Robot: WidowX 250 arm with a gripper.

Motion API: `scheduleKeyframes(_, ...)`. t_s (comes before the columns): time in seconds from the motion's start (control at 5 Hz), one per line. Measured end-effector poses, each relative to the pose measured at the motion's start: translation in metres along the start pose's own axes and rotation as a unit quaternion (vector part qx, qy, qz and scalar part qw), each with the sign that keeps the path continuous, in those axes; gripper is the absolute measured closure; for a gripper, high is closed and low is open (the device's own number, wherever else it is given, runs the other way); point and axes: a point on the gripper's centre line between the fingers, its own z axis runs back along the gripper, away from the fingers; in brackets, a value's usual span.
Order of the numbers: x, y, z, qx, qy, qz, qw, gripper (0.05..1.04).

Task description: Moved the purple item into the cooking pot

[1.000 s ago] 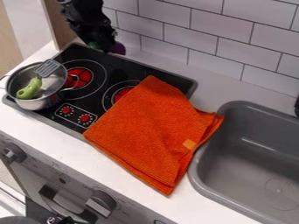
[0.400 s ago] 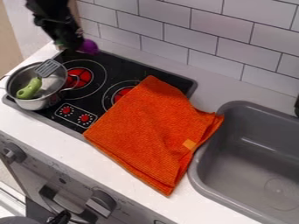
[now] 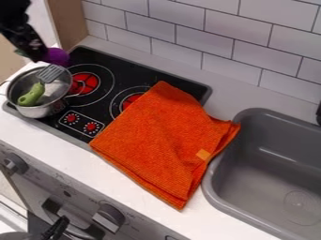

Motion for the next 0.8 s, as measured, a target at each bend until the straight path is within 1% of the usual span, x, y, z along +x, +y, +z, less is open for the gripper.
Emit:
scheduleKeyframes(0.2, -0.013, 0.010, 0.002, 0.000, 0.013, -0.014, 0.9998, 0.602)
scheduleKeyframes(0.4, -0.026, 0.009, -0.001, -0.003, 0.019, -0.053, 0.9984, 0.602)
scheduleKeyframes(0.6, -0.032, 0.002, -0.006, -0.015, 0.023, -0.068, 0.9973, 0.602)
scheduleKeyframes(0.8, -0.035, -0.002, -0.010, -0.020, 0.027, -0.076, 0.9966, 0.602)
